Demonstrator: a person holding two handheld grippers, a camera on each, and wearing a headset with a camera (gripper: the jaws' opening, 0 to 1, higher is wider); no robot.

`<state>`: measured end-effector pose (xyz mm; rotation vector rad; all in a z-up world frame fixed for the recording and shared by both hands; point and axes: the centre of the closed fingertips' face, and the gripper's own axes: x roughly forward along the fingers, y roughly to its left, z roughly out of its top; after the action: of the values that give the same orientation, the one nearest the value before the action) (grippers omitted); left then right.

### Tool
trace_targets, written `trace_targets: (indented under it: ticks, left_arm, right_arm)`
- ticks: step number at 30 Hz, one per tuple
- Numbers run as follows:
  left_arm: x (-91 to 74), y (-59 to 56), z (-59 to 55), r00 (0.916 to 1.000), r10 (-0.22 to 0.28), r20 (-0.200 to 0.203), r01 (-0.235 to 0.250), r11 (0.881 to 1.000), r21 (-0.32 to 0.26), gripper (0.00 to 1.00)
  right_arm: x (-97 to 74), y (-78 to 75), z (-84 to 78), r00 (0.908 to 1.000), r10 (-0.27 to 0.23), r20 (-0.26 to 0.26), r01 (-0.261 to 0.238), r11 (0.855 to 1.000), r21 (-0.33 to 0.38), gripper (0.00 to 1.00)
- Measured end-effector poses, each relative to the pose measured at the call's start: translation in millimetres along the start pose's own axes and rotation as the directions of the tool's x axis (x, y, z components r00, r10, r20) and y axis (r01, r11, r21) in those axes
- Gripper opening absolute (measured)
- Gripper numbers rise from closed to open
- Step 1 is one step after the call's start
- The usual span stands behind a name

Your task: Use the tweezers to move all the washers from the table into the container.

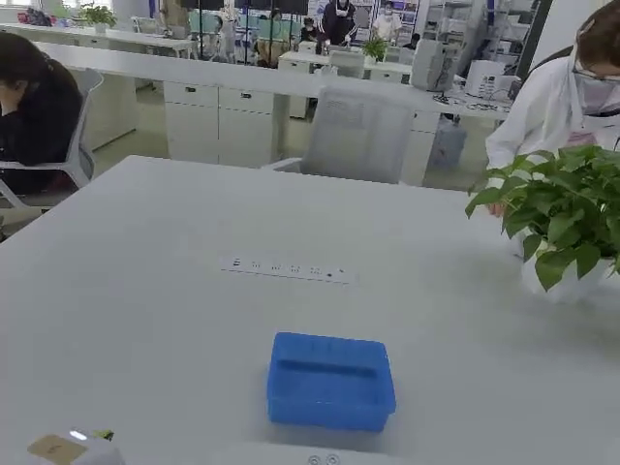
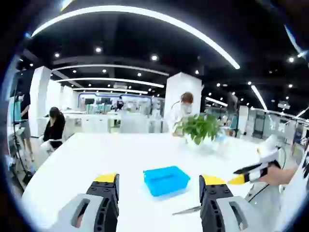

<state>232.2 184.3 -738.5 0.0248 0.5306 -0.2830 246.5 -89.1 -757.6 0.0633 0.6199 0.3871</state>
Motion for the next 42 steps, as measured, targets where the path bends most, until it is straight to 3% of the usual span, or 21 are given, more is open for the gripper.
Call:
trace_targets:
  ticks: [12,42]
  left_arm:
    - [0.3,1.0,-4.2,0.9996,0.002,-0.029,-0.001,1.000,0.007,0.92]
    - [2.7,2.5,-7.7,0.9985,0.005,-0.054,-0.003,0.999,0.037,0.86]
  right_arm:
    - [1.4,2.2,-2.1,0.9999,0.006,-0.015,-0.006,1.000,-0.014,0.81]
    - [1.3,4.6,-2.9,0.9998,0.008,-0.021,-0.008,1.000,-0.017,0.81]
